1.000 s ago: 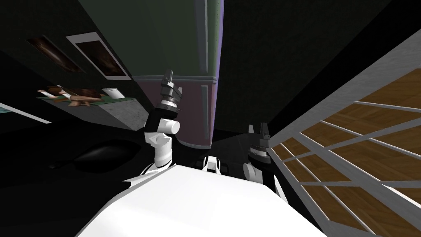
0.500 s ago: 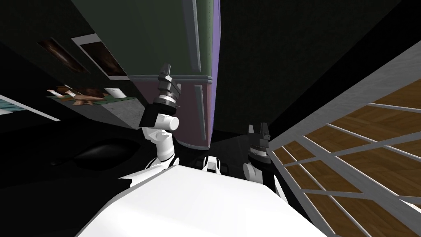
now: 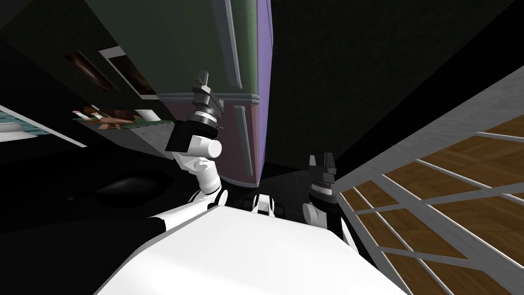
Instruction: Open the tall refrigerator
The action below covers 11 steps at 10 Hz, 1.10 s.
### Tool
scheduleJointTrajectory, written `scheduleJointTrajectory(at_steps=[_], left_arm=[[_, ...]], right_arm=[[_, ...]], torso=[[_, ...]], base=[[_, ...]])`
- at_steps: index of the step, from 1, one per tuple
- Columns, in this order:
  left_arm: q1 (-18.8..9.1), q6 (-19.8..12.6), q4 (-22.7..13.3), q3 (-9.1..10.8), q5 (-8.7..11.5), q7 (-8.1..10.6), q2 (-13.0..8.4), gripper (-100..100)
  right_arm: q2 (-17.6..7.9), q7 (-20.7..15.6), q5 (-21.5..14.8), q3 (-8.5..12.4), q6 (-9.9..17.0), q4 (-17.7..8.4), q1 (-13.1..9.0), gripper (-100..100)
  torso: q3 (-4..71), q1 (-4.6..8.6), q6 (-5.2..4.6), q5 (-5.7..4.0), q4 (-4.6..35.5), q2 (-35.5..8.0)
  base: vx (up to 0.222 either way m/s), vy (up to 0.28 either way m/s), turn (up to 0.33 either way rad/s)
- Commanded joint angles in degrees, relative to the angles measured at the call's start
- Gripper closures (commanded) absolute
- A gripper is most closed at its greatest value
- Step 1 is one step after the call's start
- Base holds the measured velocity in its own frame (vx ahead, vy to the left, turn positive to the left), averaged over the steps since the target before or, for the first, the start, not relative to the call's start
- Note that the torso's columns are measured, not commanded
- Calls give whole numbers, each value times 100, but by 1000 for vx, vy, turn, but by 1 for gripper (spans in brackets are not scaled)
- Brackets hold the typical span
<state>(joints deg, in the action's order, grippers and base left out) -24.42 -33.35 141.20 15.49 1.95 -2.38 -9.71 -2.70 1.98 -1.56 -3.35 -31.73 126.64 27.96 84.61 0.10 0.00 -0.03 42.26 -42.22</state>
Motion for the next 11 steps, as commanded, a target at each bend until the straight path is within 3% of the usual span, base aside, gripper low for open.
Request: scheduleJointTrajectory(at_steps=[1, 5, 8, 9, 11], left_arm=[[-331, -406, 22, 103, -28, -8, 227, -100], [-695, -826, 53, 213, -59, -15, 794, -100], [-802, -949, 69, 246, -68, -17, 1214, -100], [-787, -909, 85, 251, -65, -19, 1133, -100], [-1096, -935, -161, 358, -198, -25, 1075, -100]], right_arm=[[0, 0, 0, 0, 0, 0, 0, 0], [0, 0, 0, 0, 0, 0, -1, 0], [-1, 0, 0, 1, 0, 0, -1, 0], [-1, 0, 0, 1, 0, 0, -1, 0], [-2, 0, 0, 1, 0, 0, -2, 0]], torso=[[-1, 1, -1, -1, 1, -2], [-9, -23, 1, 6, 5, -14], [4, -11, -9, 4, -10, 7], [6, -5, -11, 4, -16, 12], [6, -12, -8, 3, -7, 7]], base=[[83, -143, 56], [46, -108, 47], [21, -35, 24], [0, -6, 8], [-23, 18, -91]])
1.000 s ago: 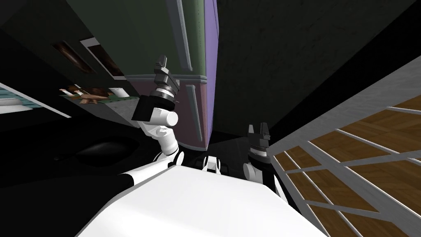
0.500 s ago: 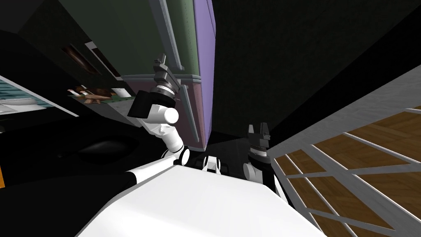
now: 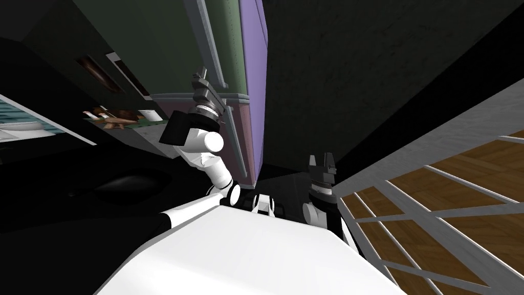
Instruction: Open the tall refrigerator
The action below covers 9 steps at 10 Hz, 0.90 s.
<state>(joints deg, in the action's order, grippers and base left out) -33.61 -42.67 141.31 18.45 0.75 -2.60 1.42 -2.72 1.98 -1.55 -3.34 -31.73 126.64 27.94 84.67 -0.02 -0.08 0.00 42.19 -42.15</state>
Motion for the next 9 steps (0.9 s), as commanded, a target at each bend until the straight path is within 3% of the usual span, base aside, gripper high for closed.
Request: scheduleJointTrajectory(at_steps=[1, 4, 5, 6, 9], left_arm=[[-253, -9, -235, 87, -111, -5, -54, -100], [-635, -38, -550, 217, -278, -12, -137, -100], [-550, 11, -499, 180, -246, -12, -112, -100], [-406, -21, -361, 139, -178, -8, -88, 100], [-100, 3, -109, 36, -44, -2, -21, 100]], right_arm=[[0, 0, 0, 0, 0, 0, 0, 0], [0, 0, 0, 0, 0, 0, 0, 0], [0, 0, 0, 0, 0, 0, 0, 0], [0, 0, 0, 0, 0, 0, 1, 0], [0, 0, 0, 0, 0, 0, 2, 0]], torso=[[11, -5, 1, -3, 5, 7], [12, -3, 4, 2, -3, 16], [10, -2, 4, 2, -3, 14], [6, -1, 8, 3, -3, 10], [-9, 7, 4, 0, 0, -4]], base=[[-27, 19, -47], [-17, 22, -79], [-9, 11, -19], [10, -6, 104], [26, -24, 81]])
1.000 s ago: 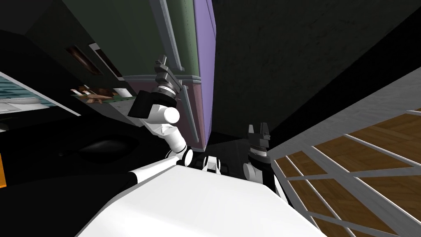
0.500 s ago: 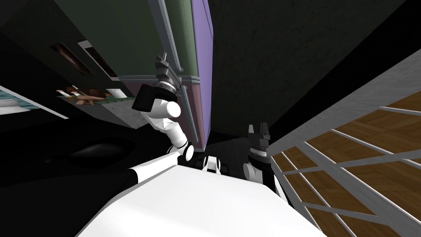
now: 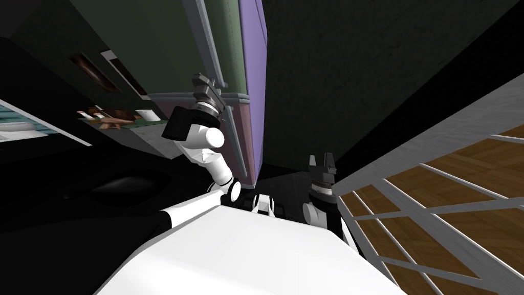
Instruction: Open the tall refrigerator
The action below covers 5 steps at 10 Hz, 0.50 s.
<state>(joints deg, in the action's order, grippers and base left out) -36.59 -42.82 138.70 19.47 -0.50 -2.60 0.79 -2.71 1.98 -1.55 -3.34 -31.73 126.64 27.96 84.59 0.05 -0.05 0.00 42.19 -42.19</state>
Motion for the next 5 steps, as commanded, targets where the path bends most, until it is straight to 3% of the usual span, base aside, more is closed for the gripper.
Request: scheduleJointTrajectory(at_steps=[1, 3, 4, 5], left_arm=[[350, 30, 278, -118, 147, 1, 76, 100], [360, 38, 276, -119, 155, 2, 75, 100], [362, 35, 276, -128, 164, -3, -125, -100], [352, 26, 268, -134, 165, -9, -267, -100]], right_arm=[[0, 0, 0, 0, 0, 0, 0, 0], [0, 0, 0, 0, 0, 0, 0, 0], [0, 0, 0, 0, 0, 0, -1, 0], [0, 0, 0, 0, 0, 0, -1, 0]], torso=[[4, 1, -2, -2, 1, 0], [3, -4, 3, 0, 6, -3], [-1, -8, 3, 0, 9, -9], [-4, -11, 5, 1, 11, -13]], base=[[16, -21, 70], [11, -16, 37], [0, 0, 0], [-4, 6, 2]])
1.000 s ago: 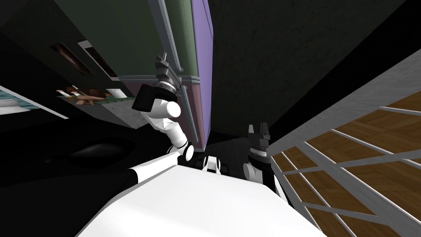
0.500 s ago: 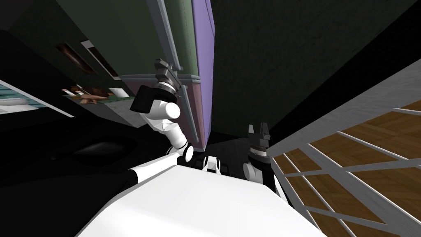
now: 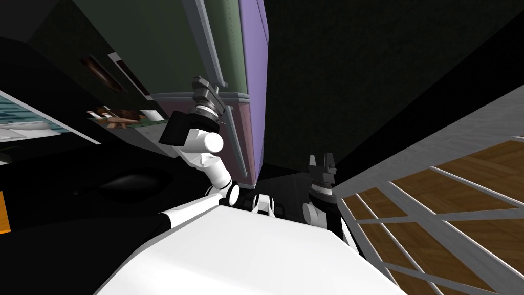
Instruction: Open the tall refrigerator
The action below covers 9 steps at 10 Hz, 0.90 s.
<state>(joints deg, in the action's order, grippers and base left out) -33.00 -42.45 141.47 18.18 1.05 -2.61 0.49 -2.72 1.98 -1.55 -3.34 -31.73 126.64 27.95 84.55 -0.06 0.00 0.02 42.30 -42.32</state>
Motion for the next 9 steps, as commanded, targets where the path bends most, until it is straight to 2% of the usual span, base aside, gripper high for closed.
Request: scheduleJointTrajectory(at_steps=[1, 6, 8, 9], left_arm=[[-20, -23, -19, -13, 11, -15, -378, -100], [-140, -135, -118, -92, 25, -87, -918, -100], [-351, -329, -309, -234, 48, -214, -741, -100], [-447, -416, -399, -299, 59, -272, -757, -100]], right_arm=[[0, 0, 0, 0, 0, 0, 0, 0], [0, 0, 0, 0, 0, 0, 0, 0], [-1, 0, 0, 1, 0, 0, 0, 0], [-1, 0, 0, 1, 0, 0, -1, 0]], torso=[[-1, 0, 0, 0, 0, -1], [4, 4, 0, -1, -2, 7], [-2, -4, 0, 1, 1, -3], [-4, -11, 0, 4, 1, -6]], base=[[-5, 12, 3], [-10, 22, -1], [-36, 87, -2], [-58, 115, -5]])
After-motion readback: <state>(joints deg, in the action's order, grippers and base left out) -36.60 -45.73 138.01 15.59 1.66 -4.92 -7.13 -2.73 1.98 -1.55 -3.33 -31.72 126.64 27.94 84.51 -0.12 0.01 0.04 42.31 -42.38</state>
